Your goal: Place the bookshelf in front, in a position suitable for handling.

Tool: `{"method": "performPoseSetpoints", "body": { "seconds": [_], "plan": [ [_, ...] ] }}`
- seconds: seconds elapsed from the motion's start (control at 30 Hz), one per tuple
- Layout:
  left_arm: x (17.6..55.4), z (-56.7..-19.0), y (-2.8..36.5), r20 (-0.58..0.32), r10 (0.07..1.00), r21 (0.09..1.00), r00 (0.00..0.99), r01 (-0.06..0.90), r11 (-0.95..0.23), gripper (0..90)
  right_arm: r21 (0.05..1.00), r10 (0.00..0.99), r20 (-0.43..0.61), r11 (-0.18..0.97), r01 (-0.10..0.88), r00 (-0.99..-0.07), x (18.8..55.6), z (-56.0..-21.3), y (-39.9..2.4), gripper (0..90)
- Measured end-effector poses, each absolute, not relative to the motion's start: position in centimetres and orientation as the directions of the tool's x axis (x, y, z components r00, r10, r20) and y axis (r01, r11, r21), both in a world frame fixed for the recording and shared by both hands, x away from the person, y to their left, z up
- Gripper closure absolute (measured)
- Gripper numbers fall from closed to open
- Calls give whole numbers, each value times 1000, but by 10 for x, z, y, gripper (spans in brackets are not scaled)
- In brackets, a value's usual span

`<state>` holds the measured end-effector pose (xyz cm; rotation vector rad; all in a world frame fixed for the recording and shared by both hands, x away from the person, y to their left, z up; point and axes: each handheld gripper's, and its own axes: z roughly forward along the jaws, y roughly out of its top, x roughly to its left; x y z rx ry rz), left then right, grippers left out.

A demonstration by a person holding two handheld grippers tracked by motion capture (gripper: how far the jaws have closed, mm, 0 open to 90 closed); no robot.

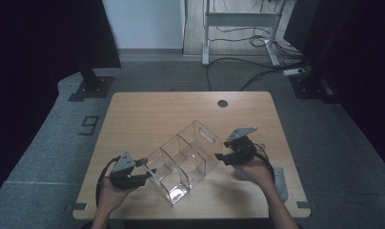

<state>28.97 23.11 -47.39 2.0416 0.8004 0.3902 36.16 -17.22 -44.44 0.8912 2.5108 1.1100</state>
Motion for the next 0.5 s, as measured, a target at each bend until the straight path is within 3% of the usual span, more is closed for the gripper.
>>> {"method": "performPoseSetpoints", "body": {
  "seconds": [0.2, 0.5],
  "plan": [
    [287, -474, 230, -25, 675, 826, 737, 395, -401, 436, 734, 666, 6, 504, 455, -746, 355, -445, -190, 229],
    [285, -475, 229, -30, 689, 829, 724, 403, -387, 437, 722, 705, -3, 492, 486, -709, 339, -455, -223, 187]
  ]
}}
